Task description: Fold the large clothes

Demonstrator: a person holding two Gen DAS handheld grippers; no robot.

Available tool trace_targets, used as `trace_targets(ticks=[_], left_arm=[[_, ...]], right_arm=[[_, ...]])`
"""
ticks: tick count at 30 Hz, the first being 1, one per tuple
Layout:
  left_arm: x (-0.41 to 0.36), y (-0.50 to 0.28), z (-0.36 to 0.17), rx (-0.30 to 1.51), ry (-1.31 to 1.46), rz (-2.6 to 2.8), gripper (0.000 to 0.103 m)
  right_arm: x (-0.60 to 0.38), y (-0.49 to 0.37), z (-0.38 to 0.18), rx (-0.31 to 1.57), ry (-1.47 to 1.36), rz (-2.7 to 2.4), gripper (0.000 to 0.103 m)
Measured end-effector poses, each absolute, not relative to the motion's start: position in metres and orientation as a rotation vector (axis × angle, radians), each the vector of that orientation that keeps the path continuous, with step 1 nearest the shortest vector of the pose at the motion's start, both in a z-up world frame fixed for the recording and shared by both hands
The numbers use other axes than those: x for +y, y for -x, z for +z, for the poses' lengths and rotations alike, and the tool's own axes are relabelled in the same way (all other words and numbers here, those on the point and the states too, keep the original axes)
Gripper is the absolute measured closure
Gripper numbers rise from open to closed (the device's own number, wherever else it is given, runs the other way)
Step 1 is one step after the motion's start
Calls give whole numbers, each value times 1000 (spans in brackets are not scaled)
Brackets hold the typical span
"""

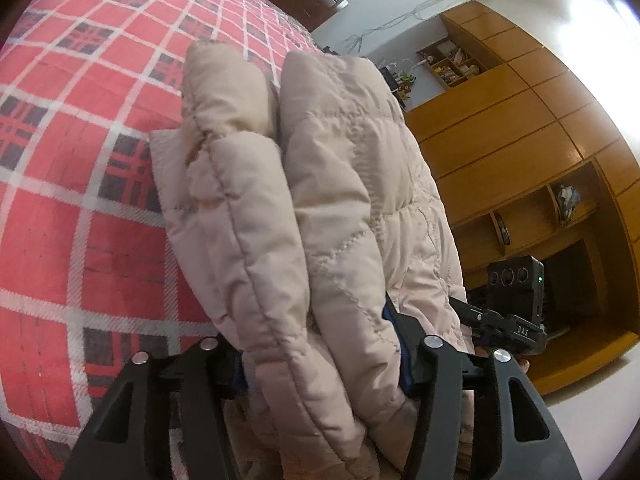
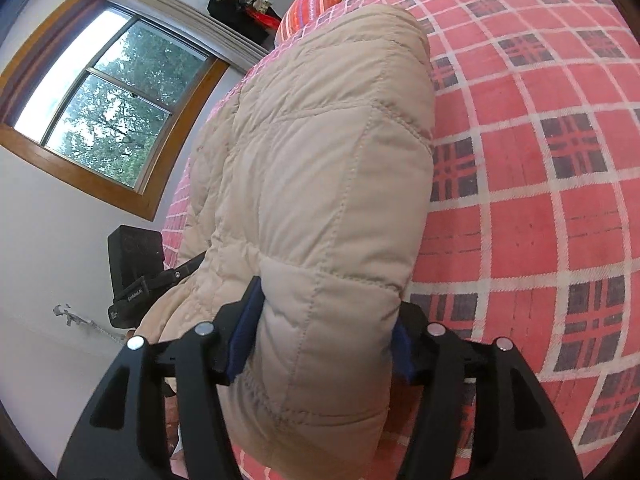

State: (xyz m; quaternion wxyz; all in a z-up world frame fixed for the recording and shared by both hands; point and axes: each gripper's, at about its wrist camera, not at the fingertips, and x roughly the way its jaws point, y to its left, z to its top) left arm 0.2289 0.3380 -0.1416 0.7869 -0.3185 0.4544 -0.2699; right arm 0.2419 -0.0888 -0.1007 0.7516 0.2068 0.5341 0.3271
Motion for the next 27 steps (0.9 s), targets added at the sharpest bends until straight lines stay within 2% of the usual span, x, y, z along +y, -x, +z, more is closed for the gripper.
trace_targets(ticks=[7, 9, 11, 13, 20, 27], left_arm=[[335, -214, -117, 970, 610, -489, 33], [341, -204, -110, 969, 609, -461, 29], [346, -192, -99, 938, 573, -401, 20], [349, -178, -87, 911, 522, -331, 19], [335, -118, -58, 899, 367, -147, 16], [311, -77, -58, 932, 251, -39, 15]], right_arm=[[-81, -229, -82, 1125, -354, 630, 29], [-81, -218, -75, 1108, -324, 603, 25], [-81, -205, -65, 1087, -292, 563, 20], [-81, -186, -55, 1063, -235, 508, 13], [-70, -130, -45, 1048, -137, 358, 11], [-59, -90, -44, 1024, -69, 258, 11]])
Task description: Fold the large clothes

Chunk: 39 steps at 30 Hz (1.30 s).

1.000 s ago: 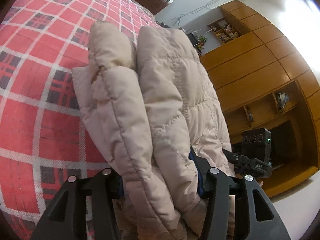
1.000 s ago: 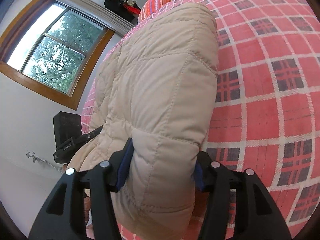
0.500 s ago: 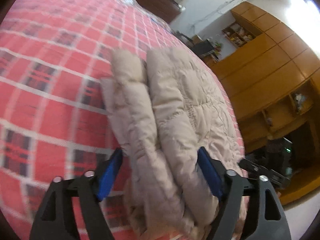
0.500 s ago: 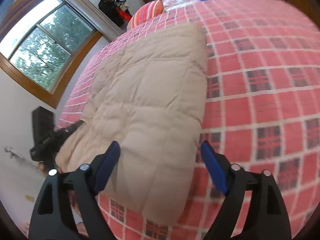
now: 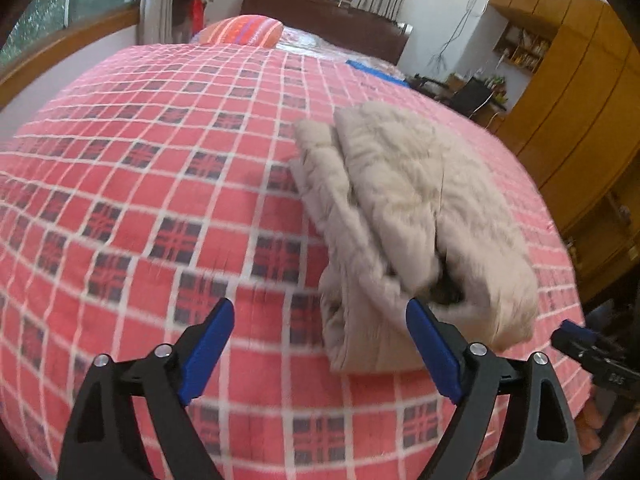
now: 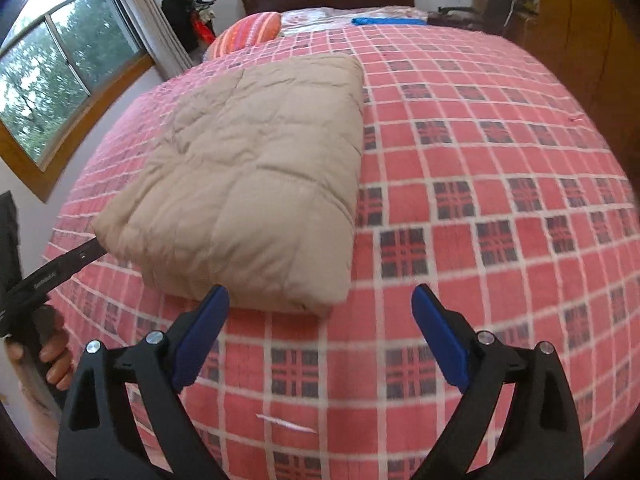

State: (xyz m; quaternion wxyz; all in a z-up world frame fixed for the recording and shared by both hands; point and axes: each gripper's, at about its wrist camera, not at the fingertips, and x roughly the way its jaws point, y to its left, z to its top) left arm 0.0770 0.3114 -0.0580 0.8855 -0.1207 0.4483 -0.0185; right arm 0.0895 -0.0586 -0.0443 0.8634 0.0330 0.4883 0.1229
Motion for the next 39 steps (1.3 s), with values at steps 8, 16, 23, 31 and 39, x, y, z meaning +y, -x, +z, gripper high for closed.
trace_targets(ticks=[8, 16, 23, 31, 39], left_arm=[[299, -41, -55, 905, 157, 81, 15], [280, -3, -46, 884, 61, 88, 15], [278, 21, -31, 836, 49, 103, 15], [273, 42, -17, 782, 19, 125, 15], [265, 51, -14, 776, -10, 141, 15]], right_arm=[[-48, -53, -45, 987, -23, 193, 11], [-41, -16, -27, 920, 8, 171, 9], [-36, 7, -16, 888, 12, 189, 8], [-33, 26, -5, 845, 31, 183, 8], [-38, 39, 4, 821, 22, 182, 8]])
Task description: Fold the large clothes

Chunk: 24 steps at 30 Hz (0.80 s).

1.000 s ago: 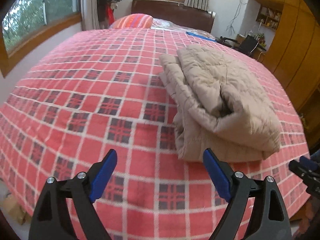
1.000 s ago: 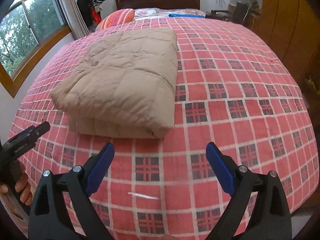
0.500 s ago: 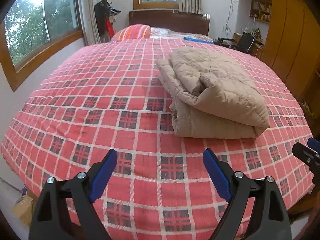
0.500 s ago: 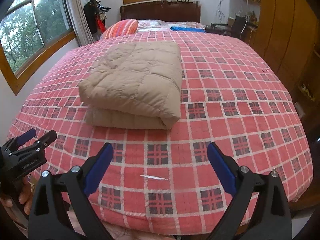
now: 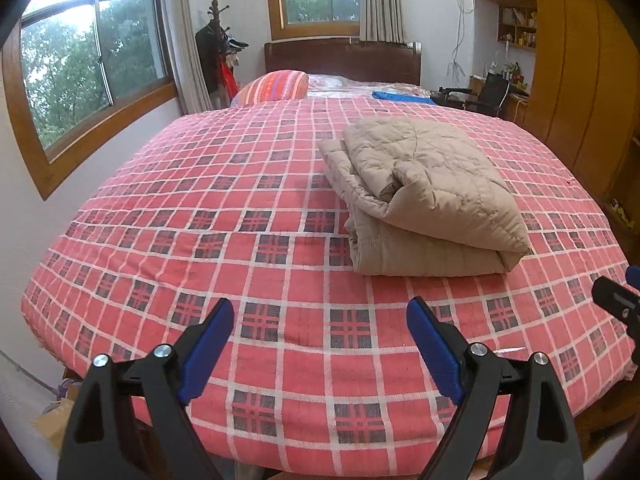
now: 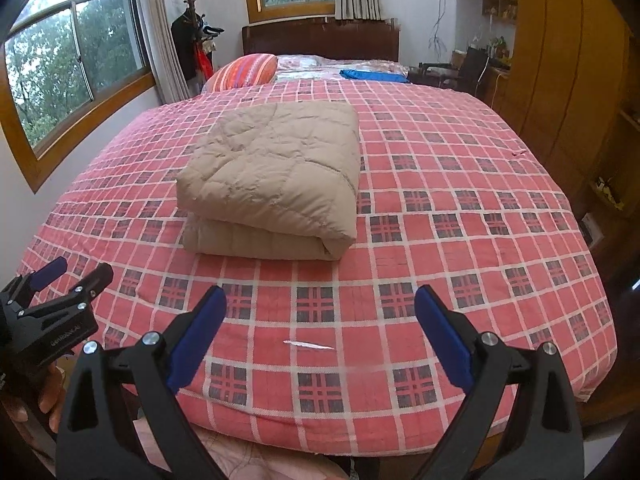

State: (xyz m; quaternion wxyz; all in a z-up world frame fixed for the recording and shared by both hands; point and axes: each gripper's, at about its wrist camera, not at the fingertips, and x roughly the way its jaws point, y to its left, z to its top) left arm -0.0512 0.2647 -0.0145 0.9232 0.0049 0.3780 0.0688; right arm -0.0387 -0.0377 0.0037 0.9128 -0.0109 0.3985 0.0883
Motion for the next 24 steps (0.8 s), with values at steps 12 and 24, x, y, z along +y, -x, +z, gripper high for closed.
trace_targets(ticks=[12, 24], left_arm=[[257, 71, -5, 745, -28, 153, 14], [256, 80, -2, 730, -32, 156, 13]], right_arm=[[-49, 55, 6, 807, 14, 173, 8], [-48, 57, 4, 810, 26, 167, 8]])
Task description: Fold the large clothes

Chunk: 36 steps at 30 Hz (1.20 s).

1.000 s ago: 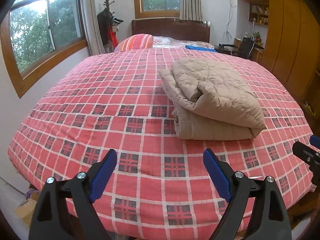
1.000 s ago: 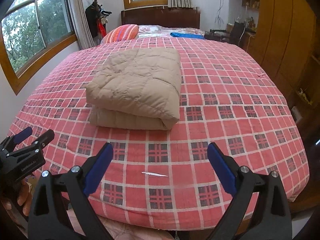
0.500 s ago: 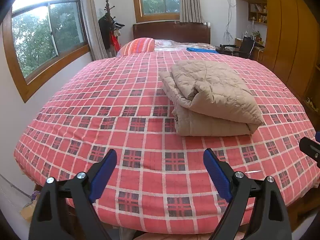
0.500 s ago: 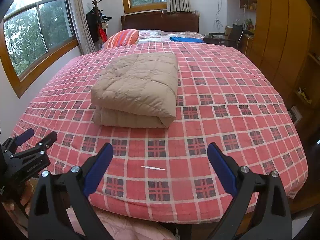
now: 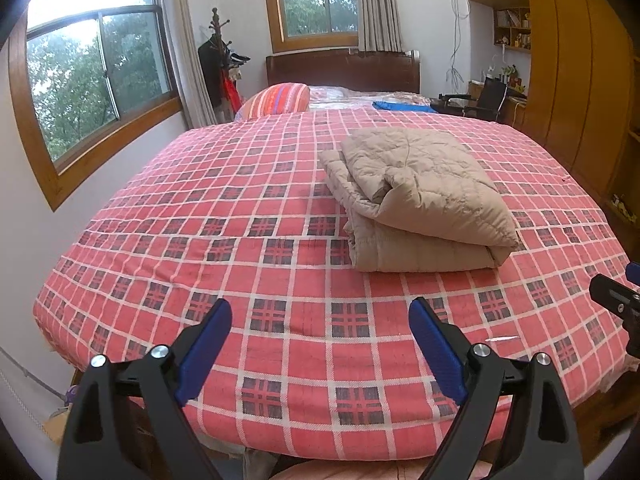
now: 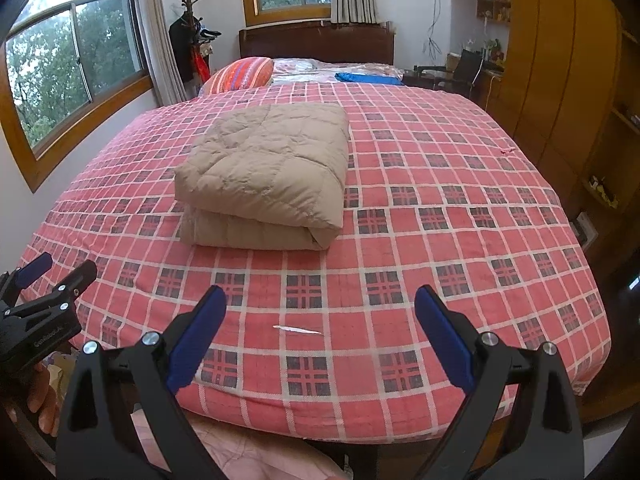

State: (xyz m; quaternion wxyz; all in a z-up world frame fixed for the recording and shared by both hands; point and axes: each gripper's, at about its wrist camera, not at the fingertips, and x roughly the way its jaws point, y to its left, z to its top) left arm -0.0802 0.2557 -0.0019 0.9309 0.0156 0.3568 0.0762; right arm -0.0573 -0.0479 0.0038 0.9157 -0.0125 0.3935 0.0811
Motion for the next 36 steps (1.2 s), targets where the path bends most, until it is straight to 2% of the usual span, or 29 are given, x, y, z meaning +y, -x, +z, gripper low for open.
trace_targets(ticks=[36], left_arm=[[258, 79, -6, 748, -23, 149, 11]], right_arm=[[-46, 49, 2, 819, 36, 197, 7]])
